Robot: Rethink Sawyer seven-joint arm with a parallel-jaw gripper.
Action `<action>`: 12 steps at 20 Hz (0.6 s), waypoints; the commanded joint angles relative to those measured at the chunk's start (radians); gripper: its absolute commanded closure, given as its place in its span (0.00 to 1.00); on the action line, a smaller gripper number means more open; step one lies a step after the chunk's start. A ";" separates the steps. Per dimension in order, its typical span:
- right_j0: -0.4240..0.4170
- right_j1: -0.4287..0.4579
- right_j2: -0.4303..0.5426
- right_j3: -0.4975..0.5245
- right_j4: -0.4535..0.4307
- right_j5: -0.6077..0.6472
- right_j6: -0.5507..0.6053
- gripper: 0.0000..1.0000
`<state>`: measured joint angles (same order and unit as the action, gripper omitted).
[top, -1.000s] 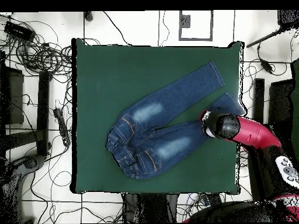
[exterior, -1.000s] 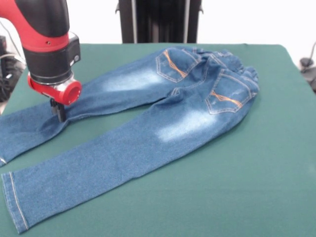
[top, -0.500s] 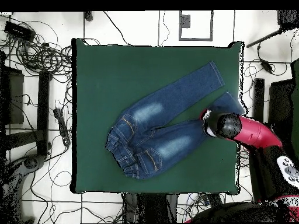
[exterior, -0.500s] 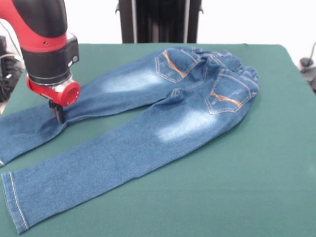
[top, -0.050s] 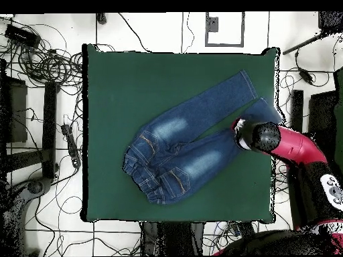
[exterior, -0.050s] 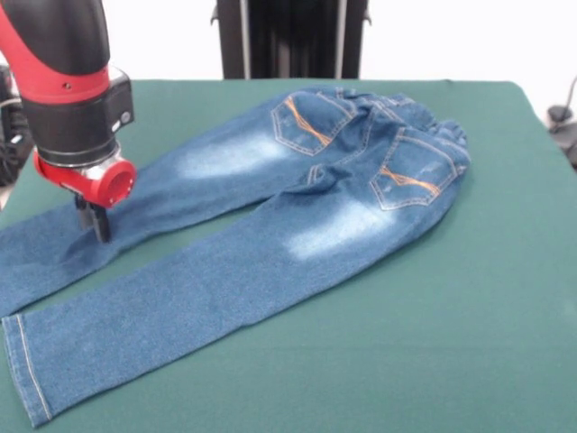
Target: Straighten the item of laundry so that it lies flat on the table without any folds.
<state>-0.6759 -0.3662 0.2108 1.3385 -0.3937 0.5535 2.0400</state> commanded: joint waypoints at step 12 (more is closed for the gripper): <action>0.021 -0.052 0.112 0.044 -0.024 0.010 -0.125 0.00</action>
<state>-0.6769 -0.3839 0.2122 1.3234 -0.3941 0.5536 2.0400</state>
